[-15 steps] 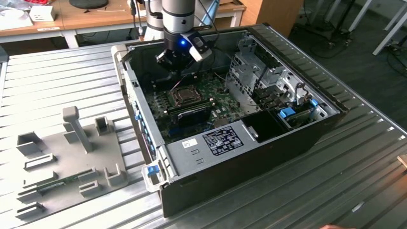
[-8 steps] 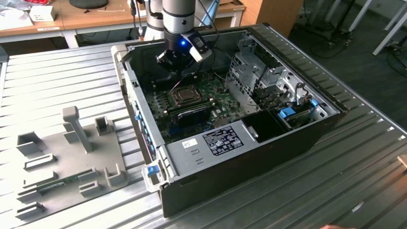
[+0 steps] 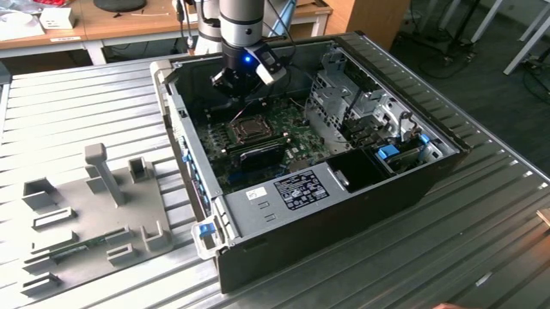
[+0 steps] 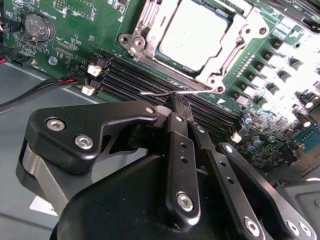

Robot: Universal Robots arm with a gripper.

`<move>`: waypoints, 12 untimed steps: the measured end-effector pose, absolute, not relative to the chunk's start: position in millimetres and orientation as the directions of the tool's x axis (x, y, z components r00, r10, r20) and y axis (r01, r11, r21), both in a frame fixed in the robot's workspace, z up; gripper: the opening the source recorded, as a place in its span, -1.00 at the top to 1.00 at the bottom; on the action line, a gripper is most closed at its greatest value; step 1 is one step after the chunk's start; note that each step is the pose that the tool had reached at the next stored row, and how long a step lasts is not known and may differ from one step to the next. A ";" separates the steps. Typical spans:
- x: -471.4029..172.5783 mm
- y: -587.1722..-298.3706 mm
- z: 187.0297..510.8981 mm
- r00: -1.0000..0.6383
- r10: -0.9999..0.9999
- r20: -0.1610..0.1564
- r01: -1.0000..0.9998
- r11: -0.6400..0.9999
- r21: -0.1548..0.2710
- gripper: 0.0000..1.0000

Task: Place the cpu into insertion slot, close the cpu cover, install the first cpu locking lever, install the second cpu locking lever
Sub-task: 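Install the first cpu locking lever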

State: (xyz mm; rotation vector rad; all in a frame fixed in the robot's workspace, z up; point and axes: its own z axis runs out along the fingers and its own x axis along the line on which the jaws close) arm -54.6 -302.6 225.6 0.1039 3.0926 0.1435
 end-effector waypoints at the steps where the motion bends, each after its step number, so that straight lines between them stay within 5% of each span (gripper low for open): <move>1: -54.6 -302.5 225.6 -0.997 0.069 -0.041 0.065 0.993 0.094 0.79; 12: -48.8 -302.6 221.3 -0.997 0.069 -0.041 0.065 0.993 0.094 0.79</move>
